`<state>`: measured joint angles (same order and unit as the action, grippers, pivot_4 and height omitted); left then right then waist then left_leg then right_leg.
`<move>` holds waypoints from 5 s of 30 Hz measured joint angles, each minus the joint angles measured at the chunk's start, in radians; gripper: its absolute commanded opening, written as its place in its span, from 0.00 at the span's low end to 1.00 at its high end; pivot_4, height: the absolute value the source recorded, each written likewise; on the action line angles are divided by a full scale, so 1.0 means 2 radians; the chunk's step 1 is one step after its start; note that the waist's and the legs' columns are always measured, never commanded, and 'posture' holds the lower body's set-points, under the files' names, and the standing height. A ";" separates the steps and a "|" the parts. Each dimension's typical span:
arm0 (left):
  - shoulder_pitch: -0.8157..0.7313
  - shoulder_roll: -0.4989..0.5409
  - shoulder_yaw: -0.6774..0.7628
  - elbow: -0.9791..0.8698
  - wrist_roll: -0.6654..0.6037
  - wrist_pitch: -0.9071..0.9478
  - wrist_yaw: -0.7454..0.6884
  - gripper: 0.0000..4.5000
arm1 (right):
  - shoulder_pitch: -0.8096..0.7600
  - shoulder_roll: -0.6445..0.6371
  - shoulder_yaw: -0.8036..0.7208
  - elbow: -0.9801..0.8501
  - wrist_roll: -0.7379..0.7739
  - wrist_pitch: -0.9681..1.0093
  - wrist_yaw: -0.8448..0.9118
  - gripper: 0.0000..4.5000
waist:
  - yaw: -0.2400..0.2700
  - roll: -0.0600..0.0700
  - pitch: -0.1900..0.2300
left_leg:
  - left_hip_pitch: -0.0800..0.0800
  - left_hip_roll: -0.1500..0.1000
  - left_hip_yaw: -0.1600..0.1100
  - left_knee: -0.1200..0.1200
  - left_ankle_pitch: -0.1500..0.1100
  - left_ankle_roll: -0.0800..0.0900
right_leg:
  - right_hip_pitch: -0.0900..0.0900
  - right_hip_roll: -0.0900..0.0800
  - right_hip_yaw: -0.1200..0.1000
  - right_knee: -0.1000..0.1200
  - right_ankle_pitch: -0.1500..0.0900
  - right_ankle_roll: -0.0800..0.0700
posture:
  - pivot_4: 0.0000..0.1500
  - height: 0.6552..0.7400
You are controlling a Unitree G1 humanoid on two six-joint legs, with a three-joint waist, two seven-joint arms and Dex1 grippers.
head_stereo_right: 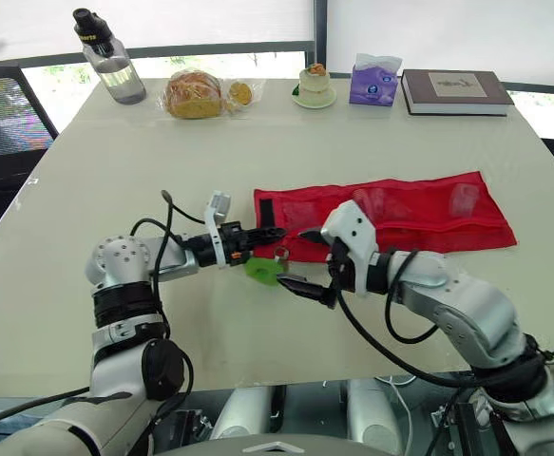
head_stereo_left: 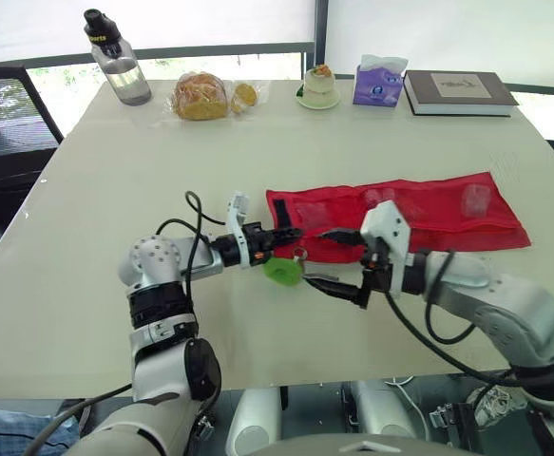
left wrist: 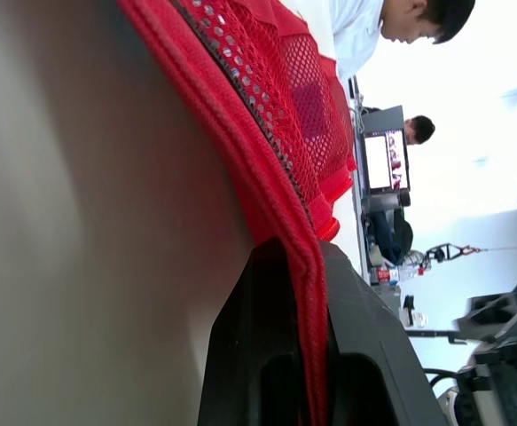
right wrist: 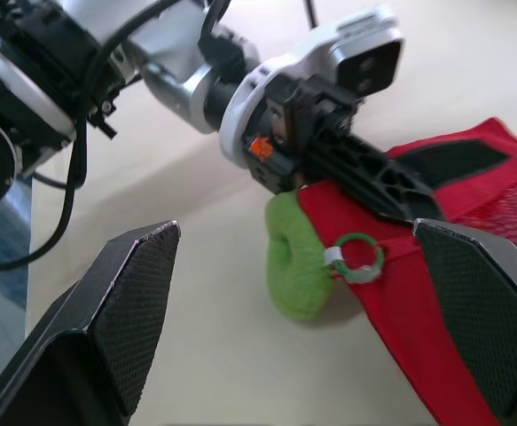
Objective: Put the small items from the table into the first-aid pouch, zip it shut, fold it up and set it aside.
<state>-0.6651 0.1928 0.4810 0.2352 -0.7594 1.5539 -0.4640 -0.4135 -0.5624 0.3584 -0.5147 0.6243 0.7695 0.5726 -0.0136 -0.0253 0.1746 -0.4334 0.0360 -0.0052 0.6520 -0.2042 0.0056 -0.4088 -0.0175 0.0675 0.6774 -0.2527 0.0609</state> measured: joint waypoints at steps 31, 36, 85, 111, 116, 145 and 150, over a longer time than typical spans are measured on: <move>-0.039 0.053 -0.112 0.130 0.025 -0.132 -0.091 0.00 | -0.036 0.063 0.097 0.178 -0.258 -0.140 0.097 0.02 | 0.000 0.002 -0.005 | 0.002 0.000 -0.002 0.000 0.000 -0.001 | 0.002 0.000 -0.001 0.000 0.000 0.000 | 1.00 1.00; -0.035 0.074 -0.124 0.129 0.026 -0.138 -0.105 0.00 | 0.014 0.089 0.004 0.155 -0.221 -0.156 0.058 0.01 | -0.007 0.002 -0.005 | 0.002 0.000 -0.002 -0.001 0.000 -0.001 | 0.002 0.001 -0.001 0.000 0.000 0.000 | 1.00 1.00; 0.129 0.260 -0.135 0.007 0.024 -0.176 -0.202 0.00 | 0.156 0.039 -0.360 0.173 -0.226 -0.137 -0.196 0.89 | -0.029 0.003 -0.005 | 0.007 0.001 0.004 -0.010 0.000 -0.001 | 0.000 0.001 0.005 0.000 -0.002 -0.003 | 1.00 1.00; 0.155 0.381 -0.147 -0.200 0.049 -0.388 -0.344 0.98 | 0.231 0.221 -0.498 -0.026 0.244 0.121 -0.397 1.00 | -0.014 0.002 -0.004 | 0.003 0.002 0.005 -0.009 0.000 -0.001 | -0.002 -0.001 0.004 -0.003 -0.004 -0.006 | 1.00 1.00; 0.107 0.367 -0.170 -0.279 -0.001 -0.366 -0.354 0.98 | 0.213 0.244 -0.495 -0.002 0.327 0.094 -0.487 1.00 | -0.015 0.002 -0.004 | 0.002 0.001 0.004 -0.009 0.000 -0.001 | -0.002 0.000 0.003 -0.004 -0.003 -0.004 | 1.00 1.00; 0.016 0.324 -0.248 -0.322 -0.020 -0.344 -0.331 1.00 | 0.197 0.237 -0.398 0.081 0.315 -0.114 -0.449 0.01 | -0.015 0.003 -0.003 | 0.001 0.002 0.001 -0.009 0.000 0.000 | -0.001 0.001 0.001 -0.003 -0.003 -0.004 | 1.00 1.00; 0.015 0.320 -0.249 -0.303 0.007 -0.363 -0.323 1.00 | 0.236 0.141 -0.343 0.017 0.201 -0.118 -0.362 0.01 | -0.014 0.004 -0.003 | 0.001 0.001 0.001 -0.008 0.000 0.000 | -0.002 0.001 0.001 -0.003 -0.003 -0.003 | 1.00 1.00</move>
<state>-0.6342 0.8326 -0.0166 -0.3702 -0.7445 0.8274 -1.1107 0.0582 -0.2810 -0.3267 -0.4817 1.0261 0.5327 -0.1506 -0.0409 -0.0181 0.1695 -0.4308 0.0383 -0.0032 0.6353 -0.2035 0.0048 -0.4119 -0.0151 0.0694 0.6708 -0.2586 0.0540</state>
